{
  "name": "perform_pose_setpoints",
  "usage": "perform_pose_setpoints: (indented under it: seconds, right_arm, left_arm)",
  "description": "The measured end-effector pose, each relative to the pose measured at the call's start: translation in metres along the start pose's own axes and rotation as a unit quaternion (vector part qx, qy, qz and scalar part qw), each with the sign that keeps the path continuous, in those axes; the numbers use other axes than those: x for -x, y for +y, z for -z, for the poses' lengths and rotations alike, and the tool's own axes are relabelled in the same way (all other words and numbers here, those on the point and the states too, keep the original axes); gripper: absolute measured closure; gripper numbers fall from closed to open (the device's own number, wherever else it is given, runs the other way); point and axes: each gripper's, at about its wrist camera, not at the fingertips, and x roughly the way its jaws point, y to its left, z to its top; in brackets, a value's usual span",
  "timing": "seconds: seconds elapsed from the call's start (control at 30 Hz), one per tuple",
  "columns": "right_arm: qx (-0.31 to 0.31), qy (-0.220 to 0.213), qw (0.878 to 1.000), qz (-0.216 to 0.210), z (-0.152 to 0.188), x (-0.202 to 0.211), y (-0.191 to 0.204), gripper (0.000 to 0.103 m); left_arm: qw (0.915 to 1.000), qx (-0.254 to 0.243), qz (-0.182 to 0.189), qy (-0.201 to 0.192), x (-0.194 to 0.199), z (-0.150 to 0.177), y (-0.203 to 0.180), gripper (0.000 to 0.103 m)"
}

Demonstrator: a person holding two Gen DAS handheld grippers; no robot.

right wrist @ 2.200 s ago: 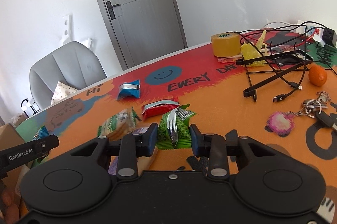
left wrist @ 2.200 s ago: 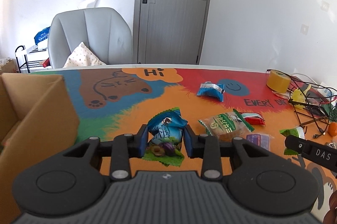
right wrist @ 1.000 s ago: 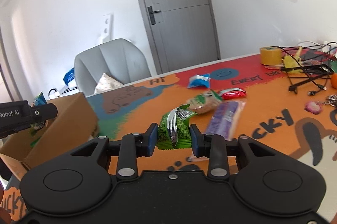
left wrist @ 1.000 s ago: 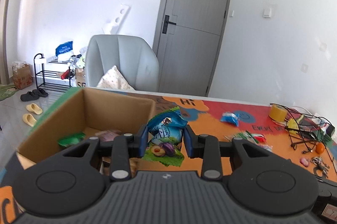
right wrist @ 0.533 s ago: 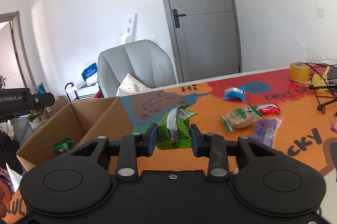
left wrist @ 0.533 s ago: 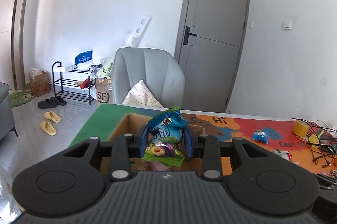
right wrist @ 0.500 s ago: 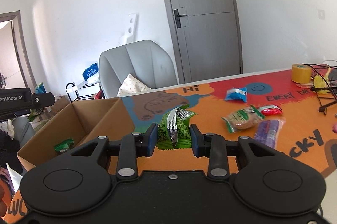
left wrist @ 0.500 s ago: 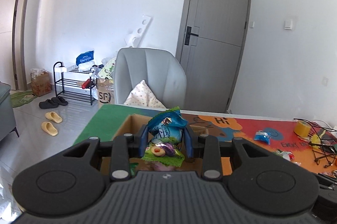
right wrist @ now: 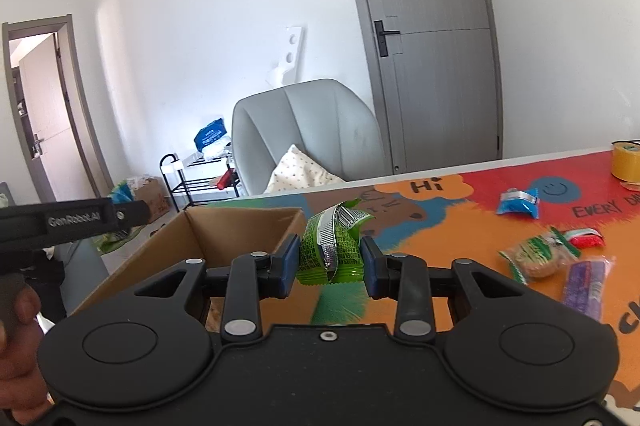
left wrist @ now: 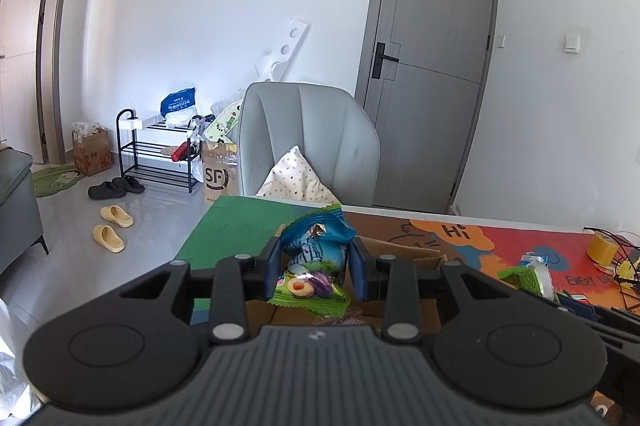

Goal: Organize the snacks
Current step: 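Carry both bags over the cardboard box and open both grippers to drop them, then move both grippers back from the box toward the remaining snacks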

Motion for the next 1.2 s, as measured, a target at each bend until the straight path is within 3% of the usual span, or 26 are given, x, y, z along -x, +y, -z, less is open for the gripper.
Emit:
perform_pose_setpoints:
  seconds: [0.43,0.6,0.87,1.0,1.1,1.2]
  right_arm:
    - [-0.001,0.014,1.000,-0.025,-0.010,-0.040,0.025,0.069]
    - [-0.003,0.020,0.999,-0.025,-0.011,-0.048,0.028,0.069]
    - [-0.007,0.023,0.999,-0.031,-0.013,-0.053,0.033,0.069]
    - [-0.005,0.018,0.999,-0.036,-0.016,-0.056,0.037,0.068]
    - [-0.010,0.018,0.999,-0.029,-0.017,-0.056,0.035,0.057]
    - [-0.022,0.016,0.999,-0.026,-0.016,-0.052,0.030,0.055]
  left_arm:
    - [0.9994,0.016,-0.014,0.027,-0.033,0.000,0.019,0.066]
    - [0.9990,0.030,-0.024,0.025,-0.033,-0.003,0.023,0.057]
    - [0.9980,0.040,-0.040,0.026,-0.024,-0.003,0.038,0.054]
    - [0.9976,0.042,-0.049,0.024,-0.016,-0.003,0.041,0.036]
    - [0.9973,0.041,-0.059,0.017,-0.010,-0.003,0.043,0.023]
    - [0.9966,0.037,-0.071,0.017,-0.007,-0.001,0.043,0.019]
